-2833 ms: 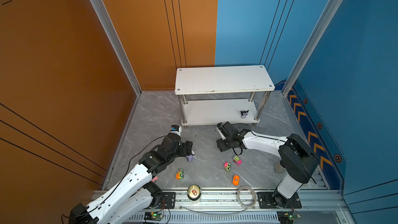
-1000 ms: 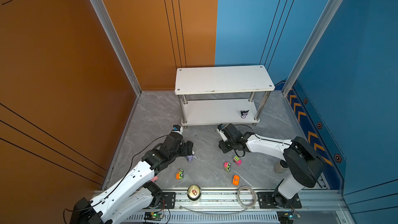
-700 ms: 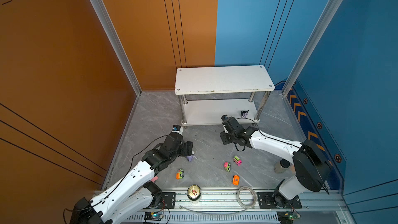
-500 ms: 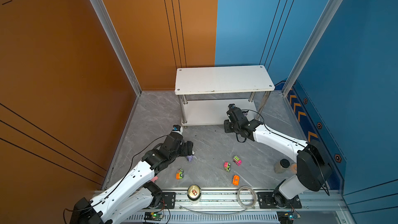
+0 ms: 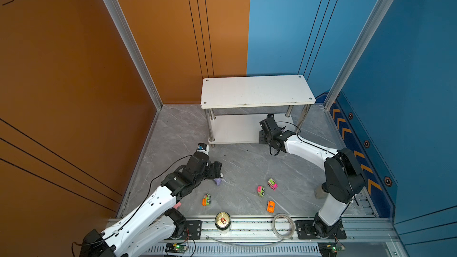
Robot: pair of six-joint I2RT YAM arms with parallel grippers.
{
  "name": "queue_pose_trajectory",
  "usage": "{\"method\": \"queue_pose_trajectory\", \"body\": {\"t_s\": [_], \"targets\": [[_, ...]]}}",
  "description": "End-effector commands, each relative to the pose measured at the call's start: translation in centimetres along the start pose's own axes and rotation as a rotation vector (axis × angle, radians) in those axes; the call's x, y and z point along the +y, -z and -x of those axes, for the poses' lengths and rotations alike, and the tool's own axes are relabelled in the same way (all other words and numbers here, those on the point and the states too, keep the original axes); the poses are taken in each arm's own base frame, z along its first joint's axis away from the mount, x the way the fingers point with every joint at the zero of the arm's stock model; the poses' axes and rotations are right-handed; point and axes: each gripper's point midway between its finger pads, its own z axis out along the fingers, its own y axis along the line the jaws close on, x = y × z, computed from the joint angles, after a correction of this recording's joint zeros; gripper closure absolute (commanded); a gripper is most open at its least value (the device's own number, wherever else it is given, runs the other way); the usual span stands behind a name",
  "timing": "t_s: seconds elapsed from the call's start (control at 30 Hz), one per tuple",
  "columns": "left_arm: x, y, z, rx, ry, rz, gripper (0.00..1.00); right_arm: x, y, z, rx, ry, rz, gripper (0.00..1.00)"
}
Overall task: Place and organize the plastic toys onto the shelf
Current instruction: 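Raise the figure with the right gripper over the lower tier beside the other figure, then lower the Kuromi figure onto the lower tier and open the right gripper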
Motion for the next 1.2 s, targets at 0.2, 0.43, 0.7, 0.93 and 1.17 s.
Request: {"method": "queue_pose_trajectory", "body": {"t_s": [0.2, 0.43, 0.7, 0.93, 1.17], "targets": [[0.2, -0.6, -0.3, 0.03, 0.009, 0.018, 0.18, 0.5, -0.5, 2.3, -0.058, -0.083, 0.007, 0.77], [0.2, -0.7, -0.4, 0.032, 0.006, 0.017, 0.18, 0.6, -1.6, 1.9, -0.042, -0.132, 0.002, 0.74], [0.2, -0.7, -0.4, 0.033, 0.007, 0.019, 0.18, 1.2, -2.4, 1.4, -0.025, -0.202, 0.001, 0.74], [0.1, -0.8, -0.4, 0.038, 0.003, 0.013, 0.18, 1.6, -2.3, 1.4, -0.024, -0.217, -0.015, 0.73], [0.1, -0.4, -0.3, 0.031, 0.003, 0.011, 0.18, 2.3, -2.2, 1.8, -0.028, -0.222, -0.006, 0.72]]}}
